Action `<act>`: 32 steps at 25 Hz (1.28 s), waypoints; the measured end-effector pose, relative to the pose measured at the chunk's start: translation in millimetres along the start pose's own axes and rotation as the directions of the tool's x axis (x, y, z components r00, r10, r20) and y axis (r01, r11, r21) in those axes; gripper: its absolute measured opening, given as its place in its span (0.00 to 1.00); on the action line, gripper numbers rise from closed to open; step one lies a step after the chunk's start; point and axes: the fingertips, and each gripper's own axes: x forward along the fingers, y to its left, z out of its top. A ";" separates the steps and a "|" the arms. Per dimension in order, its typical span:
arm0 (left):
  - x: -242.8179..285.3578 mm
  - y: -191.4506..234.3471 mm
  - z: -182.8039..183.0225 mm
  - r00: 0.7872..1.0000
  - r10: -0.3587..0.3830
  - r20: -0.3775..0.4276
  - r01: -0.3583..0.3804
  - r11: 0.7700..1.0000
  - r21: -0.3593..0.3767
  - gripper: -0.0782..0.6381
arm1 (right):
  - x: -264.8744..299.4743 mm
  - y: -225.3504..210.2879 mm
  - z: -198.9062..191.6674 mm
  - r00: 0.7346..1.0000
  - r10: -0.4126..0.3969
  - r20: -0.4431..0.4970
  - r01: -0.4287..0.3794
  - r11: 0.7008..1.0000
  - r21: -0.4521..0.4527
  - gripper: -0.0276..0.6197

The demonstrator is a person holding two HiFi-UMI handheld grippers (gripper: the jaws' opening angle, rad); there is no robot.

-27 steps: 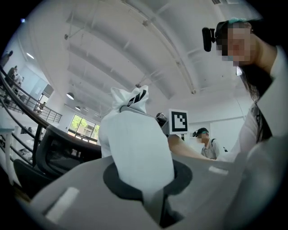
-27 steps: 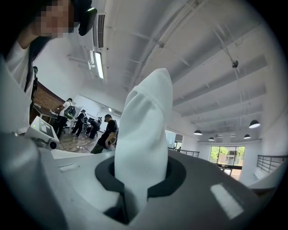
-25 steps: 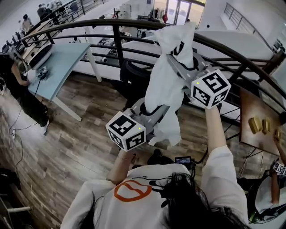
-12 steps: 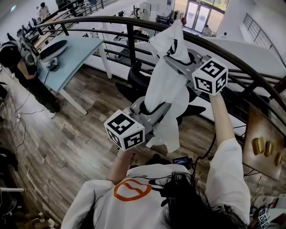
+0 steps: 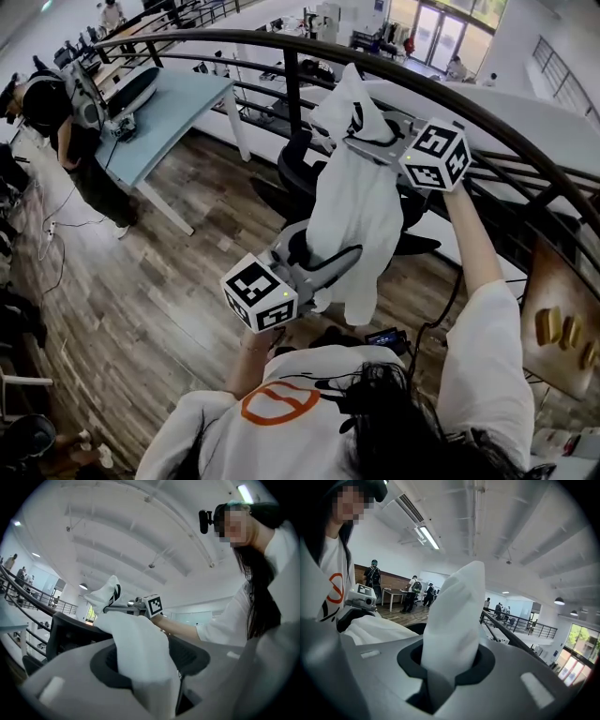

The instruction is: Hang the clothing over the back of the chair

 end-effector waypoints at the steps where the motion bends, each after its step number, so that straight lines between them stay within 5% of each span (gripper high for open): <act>1: -5.2 3.1 -0.6 1.000 0.013 0.003 -0.013 1.000 -0.001 0.59 | 2.0 -1.6 -2.1 1.000 0.012 -0.004 -0.012 1.000 0.000 0.23; 6: -39.3 23.8 12.8 0.994 0.101 0.052 -0.098 0.993 -0.065 0.60 | -3.6 -21.3 2.6 1.000 0.020 0.004 -0.020 1.000 -0.019 0.23; 10: -58.3 36.2 -8.2 0.989 0.144 0.017 -0.143 0.987 -0.079 0.60 | -2.7 -40.6 -1.7 0.999 -0.017 0.030 0.018 0.999 -0.035 0.23; 16: -43.3 39.2 -18.7 0.992 0.129 -0.008 -0.129 0.989 -0.068 0.60 | 6.5 -76.1 -15.8 0.999 -0.050 0.015 0.051 0.998 -0.030 0.23; 23: -56.3 80.6 -5.2 0.974 0.221 -0.046 -0.221 0.975 0.002 0.59 | 51.0 -45.6 -90.2 0.979 0.157 -0.129 -0.148 0.986 0.076 0.23; 32: -62.9 156.2 51.5 0.944 0.322 -0.077 -0.301 0.932 0.202 0.57 | 75.8 6.1 -122.5 0.912 0.388 -0.135 -0.353 0.909 0.223 0.23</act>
